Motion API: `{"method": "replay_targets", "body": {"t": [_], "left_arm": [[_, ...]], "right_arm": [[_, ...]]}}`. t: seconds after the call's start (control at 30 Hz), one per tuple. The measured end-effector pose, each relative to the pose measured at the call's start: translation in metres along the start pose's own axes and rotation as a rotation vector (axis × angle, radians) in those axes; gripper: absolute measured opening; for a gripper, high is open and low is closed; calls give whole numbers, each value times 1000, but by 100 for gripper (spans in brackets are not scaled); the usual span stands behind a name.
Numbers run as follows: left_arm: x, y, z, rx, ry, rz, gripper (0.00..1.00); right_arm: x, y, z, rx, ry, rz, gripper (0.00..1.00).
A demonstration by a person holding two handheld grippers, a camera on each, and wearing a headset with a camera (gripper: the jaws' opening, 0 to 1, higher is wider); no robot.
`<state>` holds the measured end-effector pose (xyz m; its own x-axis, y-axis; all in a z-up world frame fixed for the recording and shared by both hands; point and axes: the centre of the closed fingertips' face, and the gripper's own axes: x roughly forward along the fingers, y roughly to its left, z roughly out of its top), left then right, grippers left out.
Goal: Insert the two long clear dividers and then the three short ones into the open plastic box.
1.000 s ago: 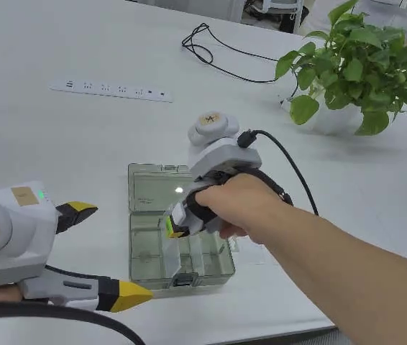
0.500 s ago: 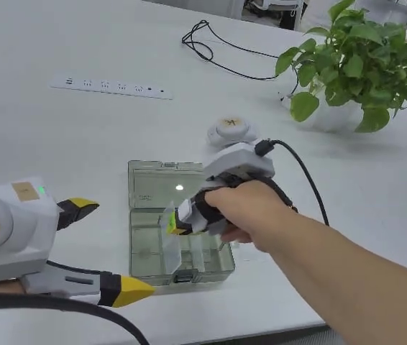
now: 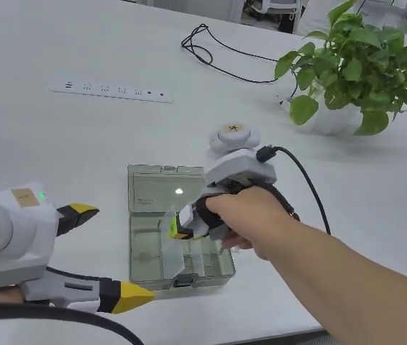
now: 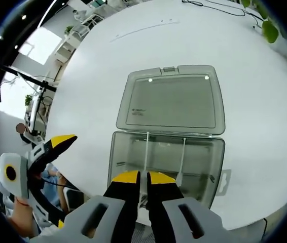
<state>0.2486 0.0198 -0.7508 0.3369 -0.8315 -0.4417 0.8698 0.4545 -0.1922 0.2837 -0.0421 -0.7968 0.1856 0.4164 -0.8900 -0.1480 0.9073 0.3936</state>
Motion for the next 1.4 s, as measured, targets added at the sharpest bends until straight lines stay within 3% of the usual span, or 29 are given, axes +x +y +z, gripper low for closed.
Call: {"method": "replay_targets", "body": {"t": [0.8, 1.03, 1.4], "left_arm": [[2, -3, -2, -2, 8, -6, 99], [1, -1, -2, -6, 6, -1, 99], [-1, 2, -5, -6, 12, 5, 100]], "right_arm": [[4, 3, 0, -176, -11, -84, 7], [10, 7, 1, -216, -27, -70, 7], [16, 5, 1, -199, -30, -21, 9]]}}
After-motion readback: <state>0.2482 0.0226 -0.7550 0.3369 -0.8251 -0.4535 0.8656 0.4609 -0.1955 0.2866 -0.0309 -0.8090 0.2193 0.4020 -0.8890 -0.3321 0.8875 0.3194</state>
